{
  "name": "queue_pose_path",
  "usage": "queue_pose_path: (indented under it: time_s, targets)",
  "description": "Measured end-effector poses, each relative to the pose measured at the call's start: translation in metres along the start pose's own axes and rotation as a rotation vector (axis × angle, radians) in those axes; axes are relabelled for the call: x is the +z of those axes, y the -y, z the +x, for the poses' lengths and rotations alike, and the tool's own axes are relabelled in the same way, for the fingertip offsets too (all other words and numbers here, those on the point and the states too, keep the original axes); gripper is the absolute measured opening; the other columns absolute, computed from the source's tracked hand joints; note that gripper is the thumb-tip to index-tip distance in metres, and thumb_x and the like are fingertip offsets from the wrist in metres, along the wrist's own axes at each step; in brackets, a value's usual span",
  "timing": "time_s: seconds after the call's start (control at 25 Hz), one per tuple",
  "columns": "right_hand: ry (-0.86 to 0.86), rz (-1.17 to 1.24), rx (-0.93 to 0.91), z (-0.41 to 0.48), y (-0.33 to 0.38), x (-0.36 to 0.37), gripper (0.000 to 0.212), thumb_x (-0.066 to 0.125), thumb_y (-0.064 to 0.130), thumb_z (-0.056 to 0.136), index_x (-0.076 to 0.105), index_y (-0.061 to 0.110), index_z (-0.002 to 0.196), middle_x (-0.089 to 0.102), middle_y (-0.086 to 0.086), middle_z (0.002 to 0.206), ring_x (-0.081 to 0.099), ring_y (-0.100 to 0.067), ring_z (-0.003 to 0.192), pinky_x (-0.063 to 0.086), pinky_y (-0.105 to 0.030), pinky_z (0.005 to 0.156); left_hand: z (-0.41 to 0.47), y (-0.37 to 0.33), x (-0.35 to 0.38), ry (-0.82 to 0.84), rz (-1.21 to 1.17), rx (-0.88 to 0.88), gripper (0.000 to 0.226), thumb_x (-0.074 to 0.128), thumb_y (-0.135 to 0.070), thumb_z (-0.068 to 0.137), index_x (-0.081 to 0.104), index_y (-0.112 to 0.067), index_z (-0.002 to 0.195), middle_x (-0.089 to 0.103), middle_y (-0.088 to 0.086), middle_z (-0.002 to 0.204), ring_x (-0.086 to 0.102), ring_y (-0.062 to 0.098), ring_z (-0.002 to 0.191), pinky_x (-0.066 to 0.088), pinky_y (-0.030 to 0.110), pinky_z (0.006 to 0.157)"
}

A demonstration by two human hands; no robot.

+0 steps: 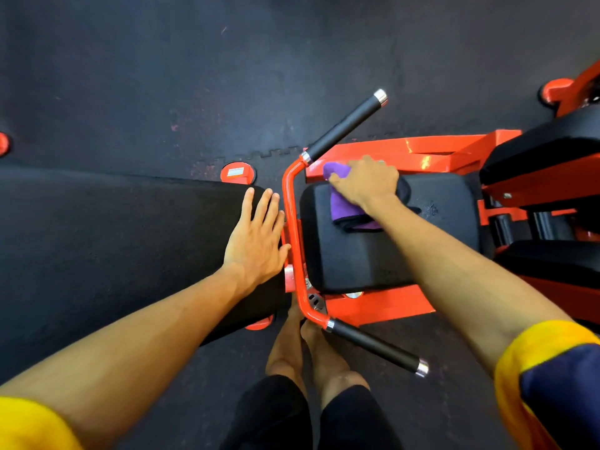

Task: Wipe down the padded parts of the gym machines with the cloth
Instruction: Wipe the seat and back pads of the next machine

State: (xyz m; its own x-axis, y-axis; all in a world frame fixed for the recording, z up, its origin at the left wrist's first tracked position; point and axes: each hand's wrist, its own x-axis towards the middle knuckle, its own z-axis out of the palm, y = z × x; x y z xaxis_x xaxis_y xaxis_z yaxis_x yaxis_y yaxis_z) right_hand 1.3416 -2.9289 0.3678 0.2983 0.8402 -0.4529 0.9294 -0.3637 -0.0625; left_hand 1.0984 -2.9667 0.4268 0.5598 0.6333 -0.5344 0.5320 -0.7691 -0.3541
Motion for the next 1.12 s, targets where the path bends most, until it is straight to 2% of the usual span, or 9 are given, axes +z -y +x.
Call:
queue_pose_path:
  time_s: [0.08,0.2,0.32,0.4,0.56,0.68,0.8,0.96,1.12]
  targets:
    - [-0.064,-0.013,0.020,-0.004,-0.009,0.008,0.062,0.042,0.067,0.094,0.069,0.021,0.127,0.062,-0.012,0.128,0.059,-0.040,0.115,0.042,-0.045,0.096,0.000,-0.001,0.000,0.000,0.005,0.001,0.073,0.005,-0.056,0.103,0.013,-0.011,0.161,0.000,0.022,0.168,-0.009,0.040,0.155,-0.005,0.065,0.120]
    - [-0.198,0.041,-0.037,-0.018,0.040,0.031,0.066,0.039,0.070,0.093,0.074,0.020,0.116,0.066,-0.011,0.120,0.060,-0.039,0.105,0.043,-0.045,0.090,0.000,-0.002,0.000,0.001,0.009,-0.008,0.073,0.007,-0.055,0.104,0.016,-0.011,0.161,0.001,0.022,0.168,-0.008,0.041,0.155,-0.005,0.067,0.119]
    - [-0.175,0.000,-0.248,-0.039,0.069,0.055,0.057,0.044,0.061,0.092,0.072,0.021,0.122,0.061,-0.014,0.136,0.055,-0.044,0.119,0.038,-0.051,0.106,0.000,-0.004,-0.002,0.005,0.016,-0.018,0.073,0.010,-0.055,0.104,0.017,-0.009,0.161,0.004,0.022,0.168,-0.006,0.041,0.155,-0.007,0.067,0.119]
    - [-0.204,-0.016,-0.335,-0.041,0.040,0.060,0.052,0.051,0.055,0.091,0.068,0.023,0.128,0.056,-0.016,0.144,0.054,-0.045,0.122,0.037,-0.053,0.110,0.000,-0.004,-0.003,0.007,0.018,-0.014,0.073,0.009,-0.054,0.104,0.017,-0.009,0.160,0.004,0.022,0.168,-0.006,0.041,0.155,-0.007,0.067,0.119]
    - [-0.369,0.066,-0.064,-0.039,-0.013,0.057,0.046,0.050,0.048,0.097,0.065,0.024,0.132,0.053,-0.017,0.146,0.053,-0.046,0.125,0.033,-0.054,0.116,0.001,-0.002,-0.002,0.005,0.016,-0.008,0.073,0.006,-0.055,0.104,0.017,-0.011,0.161,0.003,0.022,0.168,-0.007,0.042,0.155,-0.005,0.067,0.119]
    - [-0.384,0.131,0.004,-0.053,0.020,0.066,0.052,0.047,0.047,0.098,0.057,0.025,0.143,0.039,-0.018,0.159,0.036,-0.049,0.143,0.023,-0.057,0.122,0.002,-0.004,-0.001,0.008,0.034,-0.004,0.073,0.006,-0.055,0.104,0.017,-0.011,0.160,0.003,0.022,0.168,-0.007,0.042,0.155,-0.005,0.067,0.119]
    - [-0.351,0.129,-0.241,-0.088,0.030,0.085,0.064,0.059,0.043,0.092,0.046,0.029,0.153,0.024,-0.014,0.168,0.024,-0.047,0.151,0.022,-0.056,0.122,0.002,-0.005,-0.003,0.006,0.048,-0.010,0.072,0.008,-0.054,0.104,0.018,-0.010,0.160,0.005,0.022,0.168,-0.006,0.043,0.155,-0.006,0.068,0.119]
    - [-0.298,0.008,-0.533,-0.128,-0.037,0.100,0.071,0.066,0.040,0.083,0.048,0.033,0.152,0.023,-0.010,0.169,0.027,-0.042,0.151,0.024,-0.054,0.121,0.001,-0.005,-0.004,0.000,0.047,-0.019,0.072,0.008,-0.055,0.103,0.019,-0.012,0.160,0.007,0.021,0.168,-0.006,0.044,0.154,-0.007,0.069,0.119]
    - [-0.344,0.122,-0.121,-0.102,-0.036,0.083,0.063,0.062,0.044,0.092,0.046,0.035,0.152,0.022,-0.012,0.169,0.030,-0.042,0.150,0.026,-0.055,0.121,0.003,-0.009,-0.004,0.000,0.073,-0.016,0.071,0.008,-0.053,0.104,0.018,-0.011,0.160,0.007,0.021,0.168,-0.006,0.044,0.154,-0.005,0.069,0.119]
